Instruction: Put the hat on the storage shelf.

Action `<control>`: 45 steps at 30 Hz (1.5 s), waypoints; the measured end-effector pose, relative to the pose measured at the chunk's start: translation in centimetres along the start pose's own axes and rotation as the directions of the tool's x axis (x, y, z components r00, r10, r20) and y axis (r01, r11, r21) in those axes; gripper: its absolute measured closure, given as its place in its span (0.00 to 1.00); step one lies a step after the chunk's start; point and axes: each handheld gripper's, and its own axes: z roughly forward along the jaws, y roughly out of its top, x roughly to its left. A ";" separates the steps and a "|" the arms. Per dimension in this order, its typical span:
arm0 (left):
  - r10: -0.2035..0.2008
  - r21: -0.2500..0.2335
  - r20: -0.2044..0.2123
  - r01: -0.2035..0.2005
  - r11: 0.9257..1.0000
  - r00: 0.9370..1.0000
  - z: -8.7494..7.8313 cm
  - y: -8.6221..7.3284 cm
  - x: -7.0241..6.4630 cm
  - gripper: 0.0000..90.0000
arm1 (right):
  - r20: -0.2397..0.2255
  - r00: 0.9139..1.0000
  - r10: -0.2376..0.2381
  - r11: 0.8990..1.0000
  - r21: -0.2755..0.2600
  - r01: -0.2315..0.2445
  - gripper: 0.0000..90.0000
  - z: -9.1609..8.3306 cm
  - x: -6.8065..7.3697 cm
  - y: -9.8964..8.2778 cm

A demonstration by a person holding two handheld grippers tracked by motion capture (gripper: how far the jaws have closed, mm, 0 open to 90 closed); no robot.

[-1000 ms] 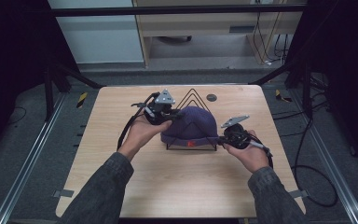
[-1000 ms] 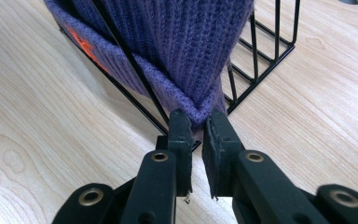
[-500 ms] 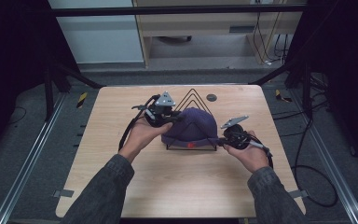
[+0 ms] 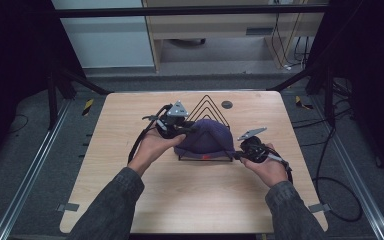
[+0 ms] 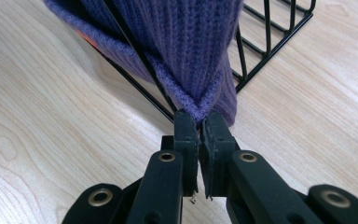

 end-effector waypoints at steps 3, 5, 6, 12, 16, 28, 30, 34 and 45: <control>-0.006 -0.005 0.003 0.006 1.000 1.000 0.1 -0.2 -0.1 0.82 | 0.000 1.000 -0.003 1.000 -0.001 0.003 0.95 0.0 0.0 -0.1; -0.009 -0.009 0.002 0.009 1.000 1.000 0.0 -0.2 0.0 0.81 | 0.002 1.000 -0.001 1.000 -0.003 0.001 0.95 0.0 0.0 -0.1; -0.010 -0.009 0.000 0.010 1.000 1.000 0.0 -0.2 0.0 0.80 | 0.003 1.000 0.003 1.000 -0.002 -0.003 0.95 0.0 0.0 -0.1; -0.020 -0.014 -0.009 0.020 1.000 1.000 -0.1 -0.3 0.0 0.77 | 0.006 1.000 0.009 1.000 -0.009 -0.009 0.94 -0.1 0.0 -0.3; -0.023 -0.025 -0.015 0.023 0.999 1.000 -0.4 -0.3 -0.1 0.73 | 0.012 1.000 0.015 1.000 -0.019 -0.015 0.89 -0.2 0.0 -0.5; -0.085 -0.062 -0.116 0.078 0.995 0.990 -4.5 -0.5 -0.1 0.38 | 0.058 0.997 0.054 0.986 -0.158 -0.044 0.43 -4.8 1.4 -1.0; -0.090 -0.056 -0.122 0.083 0.995 0.988 -5.0 -0.7 -0.3 0.31 | 0.064 0.997 0.049 0.984 -0.173 -0.037 0.39 -5.2 1.7 -1.0; -0.131 -0.065 -0.157 0.122 0.990 0.979 -7.4 -2.5 -1.1 0.18 | 0.081 0.996 0.043 0.961 -0.275 -0.020 0.20 -7.3 4.5 -0.8; -0.191 -0.046 -0.199 0.185 0.982 0.961 -11.0 -9.0 -0.4 0.08 | -0.005 0.998 -0.070 0.956 -0.285 0.065 0.09 -5.5 9.7 0.9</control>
